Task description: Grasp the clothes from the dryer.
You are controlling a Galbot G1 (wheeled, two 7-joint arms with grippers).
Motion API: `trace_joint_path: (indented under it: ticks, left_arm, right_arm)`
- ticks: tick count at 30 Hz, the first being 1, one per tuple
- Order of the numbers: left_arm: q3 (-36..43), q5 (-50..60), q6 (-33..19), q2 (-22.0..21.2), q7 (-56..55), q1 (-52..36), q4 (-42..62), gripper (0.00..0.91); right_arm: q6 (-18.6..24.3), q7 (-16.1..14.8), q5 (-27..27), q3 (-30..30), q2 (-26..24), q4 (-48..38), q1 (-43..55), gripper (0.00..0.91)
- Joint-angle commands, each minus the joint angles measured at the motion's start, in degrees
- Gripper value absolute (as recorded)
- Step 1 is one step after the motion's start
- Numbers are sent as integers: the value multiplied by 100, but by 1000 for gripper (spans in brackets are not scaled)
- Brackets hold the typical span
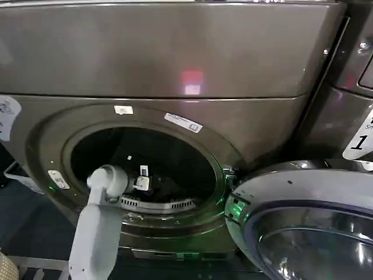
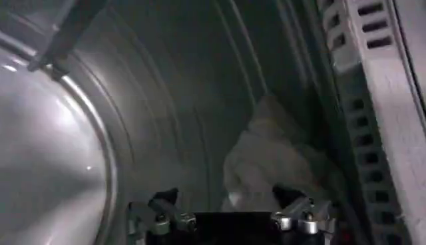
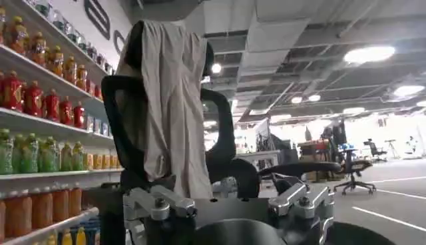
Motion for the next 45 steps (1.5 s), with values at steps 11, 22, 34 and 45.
trace_joint_path:
  ticks: [11, 22, 34, 45]
  left_arm:
    - [71, 368, 194, -171, 97, -350, 1226, 907]
    - [51, 225, 452, -186, 93, -472, 1658, 0]
    - [92, -302, 646, -152, 31, -404, 1372, 0]
    - [85, -1000, 882, -136, -867, -421, 1104, 0]
  right_arm:
    - [3, -4, -10, -42, 4, 53, 41, 907]
    - [2, -6, -9, -57, 12, 84, 37, 907]
    - [10, -4, -7, -104, 13, 72, 40, 907]
    - [23, 0, 5, -118, 25, 83, 24, 907]
